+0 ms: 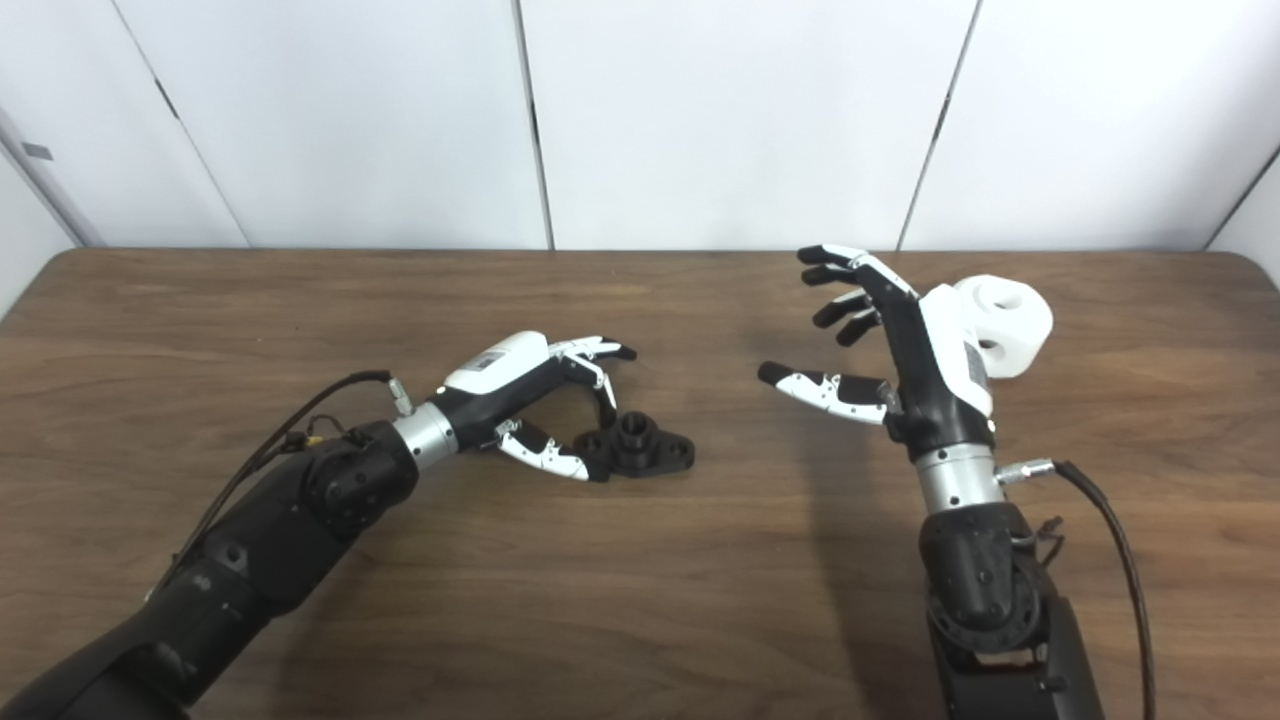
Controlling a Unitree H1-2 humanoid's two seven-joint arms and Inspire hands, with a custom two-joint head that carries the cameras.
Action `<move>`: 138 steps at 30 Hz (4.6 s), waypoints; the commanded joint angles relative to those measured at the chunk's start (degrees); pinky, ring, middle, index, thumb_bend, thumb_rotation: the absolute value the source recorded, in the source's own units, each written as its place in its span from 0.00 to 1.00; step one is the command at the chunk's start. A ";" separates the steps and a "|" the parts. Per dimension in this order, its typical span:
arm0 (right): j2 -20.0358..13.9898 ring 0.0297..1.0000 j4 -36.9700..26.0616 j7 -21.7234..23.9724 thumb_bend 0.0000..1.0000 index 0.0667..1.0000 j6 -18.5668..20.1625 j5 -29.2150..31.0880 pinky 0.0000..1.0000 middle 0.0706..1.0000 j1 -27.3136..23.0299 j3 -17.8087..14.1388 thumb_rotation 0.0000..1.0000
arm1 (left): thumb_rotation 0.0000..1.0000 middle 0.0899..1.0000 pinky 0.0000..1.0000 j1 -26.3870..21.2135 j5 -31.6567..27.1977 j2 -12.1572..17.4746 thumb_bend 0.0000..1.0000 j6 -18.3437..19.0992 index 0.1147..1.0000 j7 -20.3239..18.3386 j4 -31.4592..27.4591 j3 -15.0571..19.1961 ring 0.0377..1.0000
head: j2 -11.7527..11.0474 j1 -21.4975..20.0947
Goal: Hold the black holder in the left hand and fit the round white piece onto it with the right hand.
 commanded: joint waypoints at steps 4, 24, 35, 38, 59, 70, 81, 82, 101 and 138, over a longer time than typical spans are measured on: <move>-0.75 0.55 -1.15 -0.76 0.56 0.73 -0.91 0.34 0.44 0.68 -2.63 -0.47 0.18 | 0.07 0.89 0.90 2.92 1.98 -0.66 0.52 2.32 0.41 -6.41 2.79 -2.97 0.95 | -0.56 -1.22; -18.46 0.75 -7.61 16.21 0.68 0.75 10.32 -19.81 0.60 0.78 -9.10 2.09 0.32 | 0.05 0.88 0.92 4.82 2.10 2.00 0.52 1.28 0.41 -5.26 3.12 -1.84 0.94 | -10.98 -22.08; -25.17 0.94 -5.66 28.67 0.85 0.78 17.64 -34.40 0.85 0.92 -16.39 1.53 0.29 | 0.05 0.87 0.91 4.31 2.12 2.65 0.52 -2.74 0.41 -4.18 7.66 -1.79 0.93 | -16.69 -29.42; -25.91 0.97 -4.31 34.26 0.87 0.82 20.10 -37.92 0.91 0.95 -18.15 2.02 0.29 | 0.05 0.87 0.90 3.86 2.01 2.78 0.52 -3.80 0.41 -3.05 9.41 -2.46 0.92 | -17.51 -30.12; -26.23 0.98 7.77 43.05 0.99 0.91 22.26 -40.85 0.91 0.98 -24.04 4.68 0.25 | 0.05 0.88 0.91 3.42 -1.72 4.89 0.52 -3.78 0.41 -3.11 8.60 -5.02 0.94 | -18.78 -32.27; -25.15 0.92 15.32 36.66 0.98 0.86 21.56 -36.35 0.83 0.94 -23.73 5.92 0.25 | 0.05 0.87 0.91 4.30 -1.85 5.41 0.52 -2.97 0.41 -4.36 5.88 -4.16 0.93 | -18.23 -32.04; -23.12 0.87 23.60 26.00 0.87 0.83 21.72 -32.73 0.79 0.90 -23.87 7.71 0.18 | 0.05 0.87 0.89 5.19 -2.31 5.71 0.52 -2.46 0.42 -6.23 3.24 -2.90 0.91 | -17.92 -31.78; -23.08 0.86 24.13 25.20 0.88 0.83 21.66 -32.23 0.79 0.89 -23.91 7.83 0.18 | 0.05 0.87 0.89 5.24 -2.39 5.74 0.52 -2.48 0.42 -6.37 3.16 -2.79 0.91 | -17.89 -31.78; -21.80 0.84 28.39 19.56 0.86 0.81 23.02 -27.01 0.74 0.88 -25.47 10.31 0.20 | 0.05 0.86 0.88 6.75 -1.87 6.01 0.52 0.09 0.42 -8.36 -1.08 -1.42 0.91 | -17.02 -31.12; -23.85 0.75 11.48 17.25 0.52 0.45 18.56 -21.78 0.68 0.70 -20.75 11.52 0.14 | 0.05 0.86 0.88 7.16 0.93 4.36 0.52 1.46 0.42 -7.20 -1.29 -1.75 0.91 | -11.20 -19.98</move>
